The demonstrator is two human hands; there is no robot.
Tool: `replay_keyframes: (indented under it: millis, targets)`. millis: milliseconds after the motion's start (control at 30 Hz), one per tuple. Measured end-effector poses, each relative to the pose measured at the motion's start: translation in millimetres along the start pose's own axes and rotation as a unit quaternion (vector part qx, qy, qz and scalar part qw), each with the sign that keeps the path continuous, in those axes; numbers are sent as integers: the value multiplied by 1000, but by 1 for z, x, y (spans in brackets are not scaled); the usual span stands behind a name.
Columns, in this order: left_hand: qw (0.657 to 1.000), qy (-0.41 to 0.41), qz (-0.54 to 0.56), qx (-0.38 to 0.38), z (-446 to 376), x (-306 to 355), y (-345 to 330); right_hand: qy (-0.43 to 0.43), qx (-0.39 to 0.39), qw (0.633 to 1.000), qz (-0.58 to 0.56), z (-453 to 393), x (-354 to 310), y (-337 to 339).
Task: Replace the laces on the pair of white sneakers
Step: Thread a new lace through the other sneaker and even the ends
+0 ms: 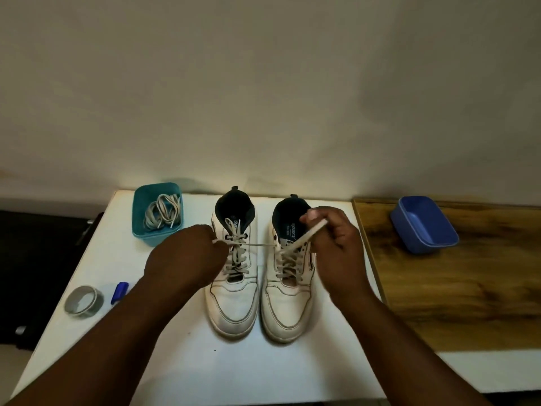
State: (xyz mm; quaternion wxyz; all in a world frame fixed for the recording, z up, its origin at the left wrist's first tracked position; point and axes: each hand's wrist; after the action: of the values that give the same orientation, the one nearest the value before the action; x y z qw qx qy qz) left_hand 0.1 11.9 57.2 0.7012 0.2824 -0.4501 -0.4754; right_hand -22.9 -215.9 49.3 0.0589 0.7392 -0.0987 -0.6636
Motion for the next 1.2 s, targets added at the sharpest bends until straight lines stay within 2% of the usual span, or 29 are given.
replay_keyframes:
  millis: [67, 167, 267, 367, 400, 467, 533, 567, 633, 700, 967, 1067, 1133, 1200]
  targets:
    - [997, -27, -23, 66, 6, 4, -5, -37, 21, 997, -70, 0, -7, 6]
    - [968, -193, 71, 146, 11, 24, -13, -29, 51, 996, -68, 1, -9, 7]
    - [931, -280, 212, 96, 11, 43, -27, 6, 115, 986, -122, 1, -13, 7]
    - [895, -370, 241, 71, 15, 52, -41, 42, 147, 980, -129, 2, -17, 9]
    - [880, -396, 251, 72, 18, 57, -42, 39, 138, 985, -98, 2, -19, 9]
    - [857, -430, 258, 117, 25, 66, -42, -9, 62, 998, -29, 5, -16, 8]
    - [857, -415, 264, 152, 29, 74, -42, -85, -66, 994, -4, 9, -12, 1]
    - [867, -385, 286, 138, 29, 76, -41, -102, -111, 988, 17, 13, -7, -3]
    - [880, -302, 360, 74, 28, 76, -40, -71, -170, 974, 132, 19, 1, -8]
    - [866, -249, 432, 20, 27, 70, -41, -41, -212, 948, 235, 21, 4, -10]
    - [872, -216, 434, -69, 22, 58, -38, -54, -282, 905, 315, 23, 4, -10]
    - [852, -187, 486, -49, 25, 66, -41, -45, -323, 887, 326, 24, 1, -7]
    - [818, -153, 554, -5, 22, 69, -41, -52, -338, 875, 341, 22, 0, -1]
    - [783, -125, 609, 6, 16, 68, -38, -96, -265, 915, 290, 15, 4, 9]
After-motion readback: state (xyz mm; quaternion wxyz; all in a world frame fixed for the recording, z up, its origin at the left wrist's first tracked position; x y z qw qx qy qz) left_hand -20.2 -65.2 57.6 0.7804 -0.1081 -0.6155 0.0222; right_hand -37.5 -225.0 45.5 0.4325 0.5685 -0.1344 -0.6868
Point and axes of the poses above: each hand's wrist, its own z-axis away from the middle knuckle, its own y-axis out of the back of the hand, x = y × z, and after that the axes turned 12 degrees about -x, right-handed
